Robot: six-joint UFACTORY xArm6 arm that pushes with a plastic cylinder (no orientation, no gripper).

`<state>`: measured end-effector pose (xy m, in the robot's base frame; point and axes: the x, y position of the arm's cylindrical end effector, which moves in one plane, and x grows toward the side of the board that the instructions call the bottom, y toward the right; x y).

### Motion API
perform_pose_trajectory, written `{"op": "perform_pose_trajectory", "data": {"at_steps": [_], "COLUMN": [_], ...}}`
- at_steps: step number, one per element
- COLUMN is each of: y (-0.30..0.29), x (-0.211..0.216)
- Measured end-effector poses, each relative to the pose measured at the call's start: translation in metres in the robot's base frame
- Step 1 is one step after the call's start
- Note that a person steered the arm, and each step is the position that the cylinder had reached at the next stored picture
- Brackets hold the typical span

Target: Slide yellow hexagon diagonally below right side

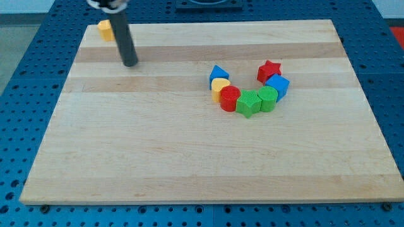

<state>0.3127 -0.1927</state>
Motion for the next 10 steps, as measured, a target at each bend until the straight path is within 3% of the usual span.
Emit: {"op": "perform_pose_trajectory", "data": {"at_steps": [1,2,3,4,5,10], "y": [-0.044,-0.101,-0.112,-0.112,-0.106,0.020], "x": [-0.032,-0.034,-0.046,-0.084,-0.121,-0.087]}}
